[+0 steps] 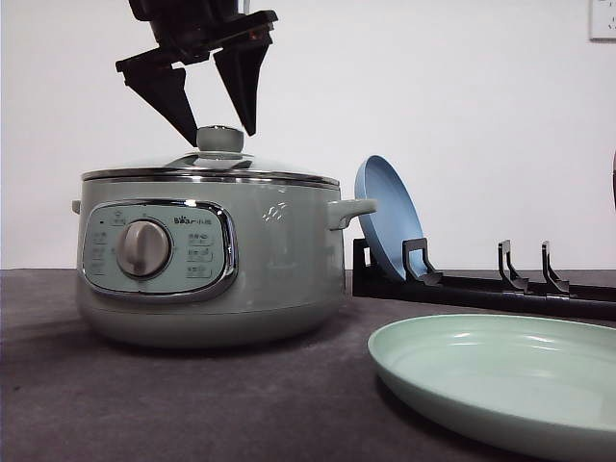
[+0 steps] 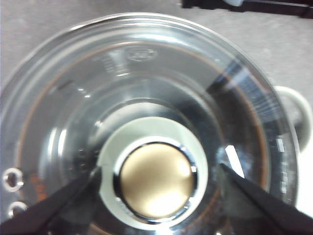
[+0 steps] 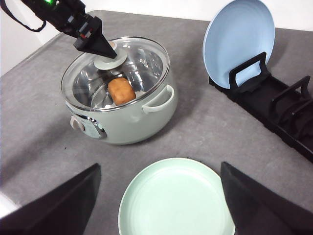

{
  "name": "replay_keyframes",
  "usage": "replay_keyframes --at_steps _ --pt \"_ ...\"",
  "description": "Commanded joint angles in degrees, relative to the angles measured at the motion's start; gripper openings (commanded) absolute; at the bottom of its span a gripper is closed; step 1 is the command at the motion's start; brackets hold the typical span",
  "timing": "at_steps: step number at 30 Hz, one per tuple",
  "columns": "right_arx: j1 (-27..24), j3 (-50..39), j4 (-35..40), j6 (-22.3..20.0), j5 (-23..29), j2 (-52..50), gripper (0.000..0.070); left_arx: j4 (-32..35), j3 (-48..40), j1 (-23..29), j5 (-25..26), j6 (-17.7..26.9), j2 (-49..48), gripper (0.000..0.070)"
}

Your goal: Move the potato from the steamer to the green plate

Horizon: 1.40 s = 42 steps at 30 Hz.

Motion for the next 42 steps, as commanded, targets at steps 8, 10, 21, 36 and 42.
replay_keyframes --at_steps 8,10,21,36,42 --pt "0.15 0.5 -0.17 0.52 -0.17 0.22 0.0491 0.45 1.62 -0.47 -0.36 0.33 1.74 0.0428" --pt "0.15 0.5 -0.2 0.54 -0.17 0.22 0.0491 0.52 1.62 -0.47 -0.37 0.33 1.83 0.0427" --pt "0.15 0.5 -0.39 0.55 -0.17 0.22 0.0491 0.85 1.62 -0.48 -0.42 0.72 2.67 0.0315" --pt "0.15 0.5 -0.52 0.85 -0.15 0.22 0.0491 0.03 2.54 -0.46 -0.42 0.72 2.64 0.0001" --pt "0.15 0.5 -0.65 0.98 -0.15 0.22 0.0491 -2.26 8.67 -0.46 -0.42 0.72 2.64 0.0001"
